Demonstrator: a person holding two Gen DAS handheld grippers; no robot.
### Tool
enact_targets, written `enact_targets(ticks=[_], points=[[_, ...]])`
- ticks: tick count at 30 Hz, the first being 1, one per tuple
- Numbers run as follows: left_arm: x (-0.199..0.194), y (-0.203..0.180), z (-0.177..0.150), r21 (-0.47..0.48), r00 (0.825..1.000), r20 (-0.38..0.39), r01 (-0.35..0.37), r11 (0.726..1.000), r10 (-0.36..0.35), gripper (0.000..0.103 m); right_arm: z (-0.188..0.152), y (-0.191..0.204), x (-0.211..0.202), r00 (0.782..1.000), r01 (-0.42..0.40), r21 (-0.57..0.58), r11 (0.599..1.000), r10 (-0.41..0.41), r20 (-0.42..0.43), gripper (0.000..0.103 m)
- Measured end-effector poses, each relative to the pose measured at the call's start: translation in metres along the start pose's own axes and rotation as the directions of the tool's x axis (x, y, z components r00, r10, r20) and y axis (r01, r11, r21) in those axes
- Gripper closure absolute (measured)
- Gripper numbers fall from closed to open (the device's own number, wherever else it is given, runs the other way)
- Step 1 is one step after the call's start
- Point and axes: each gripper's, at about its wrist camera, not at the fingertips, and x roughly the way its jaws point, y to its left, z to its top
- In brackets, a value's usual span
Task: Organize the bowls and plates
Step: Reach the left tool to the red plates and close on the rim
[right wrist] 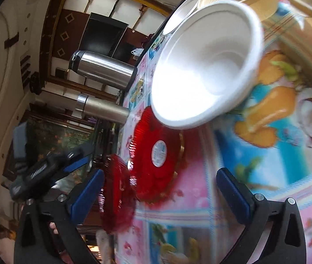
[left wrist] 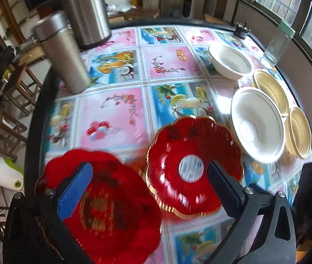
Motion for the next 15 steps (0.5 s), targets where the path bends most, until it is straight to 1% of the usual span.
enact_targets(ticks=[2,6,7,8,11,12,14,15], points=[[0.015,-0.003,0.011,0.010,0.999,-0.039,-0.003,1.000,0.004,0.000,0.002,0.000,0.004,1.000,-0.024,0.006,1.000,0.024,0.006,0.001],[0.048,-0.005,0.028,0.019,0.991,-0.135,-0.002,1.000,0.005,0.000,0.003,0.001,0.008,0.998,-0.063,-0.010,0.998,0.063,0.010,0.001],[0.054,-0.004,0.031,0.014,0.989,-0.150,0.004,1.000,-0.002,0.000,0.003,0.001,0.009,0.997,-0.077,-0.012,0.997,0.078,0.013,0.001],[0.063,-0.002,0.033,0.005,0.985,-0.170,0.013,1.000,-0.012,0.000,0.005,0.001,0.011,0.995,-0.096,-0.018,0.995,0.096,-0.001,0.001],[0.075,0.000,0.032,0.003,0.981,-0.193,0.025,1.000,-0.024,0.000,0.008,0.000,0.014,0.991,-0.128,-0.016,0.992,0.128,-0.025,0.001],[0.080,0.001,0.031,0.002,0.979,-0.202,0.027,1.000,-0.026,0.002,0.008,-0.001,0.015,0.990,-0.138,-0.010,0.990,0.138,-0.026,0.002],[0.088,0.003,0.030,-0.006,0.975,-0.218,0.050,0.999,-0.050,0.013,0.010,-0.002,0.016,0.988,-0.152,-0.003,0.988,0.152,-0.034,0.004],[0.090,0.003,0.029,-0.012,0.972,-0.224,0.068,0.998,-0.069,0.017,0.011,-0.004,0.017,0.987,-0.157,0.005,0.988,0.157,-0.036,0.007]])
